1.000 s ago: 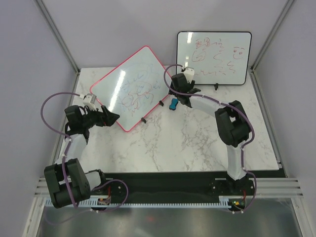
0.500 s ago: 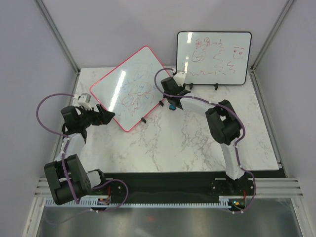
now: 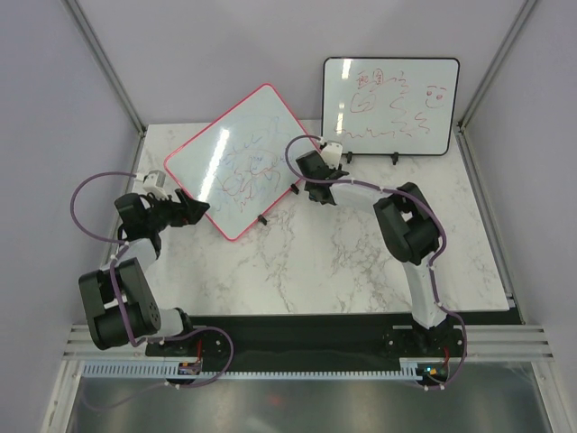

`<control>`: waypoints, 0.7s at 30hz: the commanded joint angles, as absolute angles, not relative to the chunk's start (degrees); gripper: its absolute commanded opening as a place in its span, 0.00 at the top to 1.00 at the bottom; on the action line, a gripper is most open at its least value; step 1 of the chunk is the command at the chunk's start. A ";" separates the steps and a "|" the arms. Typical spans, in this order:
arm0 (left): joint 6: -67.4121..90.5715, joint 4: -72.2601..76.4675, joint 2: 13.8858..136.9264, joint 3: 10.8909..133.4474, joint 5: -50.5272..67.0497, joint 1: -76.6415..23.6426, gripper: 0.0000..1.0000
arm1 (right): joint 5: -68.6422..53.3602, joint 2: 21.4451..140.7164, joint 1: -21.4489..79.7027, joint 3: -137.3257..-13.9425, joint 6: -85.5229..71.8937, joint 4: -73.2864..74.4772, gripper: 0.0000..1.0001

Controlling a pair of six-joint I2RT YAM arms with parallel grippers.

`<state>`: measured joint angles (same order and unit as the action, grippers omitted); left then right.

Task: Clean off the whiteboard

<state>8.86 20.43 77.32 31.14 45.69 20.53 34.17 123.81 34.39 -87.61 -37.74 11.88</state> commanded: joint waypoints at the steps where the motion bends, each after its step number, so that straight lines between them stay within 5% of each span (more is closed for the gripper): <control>1: 10.63 24.52 77.78 32.26 47.64 20.74 0.09 | 32.52 123.66 34.10 -88.94 -38.93 11.95 0.47; 11: 11.78 25.75 78.13 32.43 49.22 20.74 0.09 | 30.15 124.89 34.01 -87.98 -38.67 11.95 0.69; 21: 11.78 25.75 78.57 32.61 49.22 20.83 0.10 | 30.50 122.34 34.01 -86.13 -36.91 11.34 0.75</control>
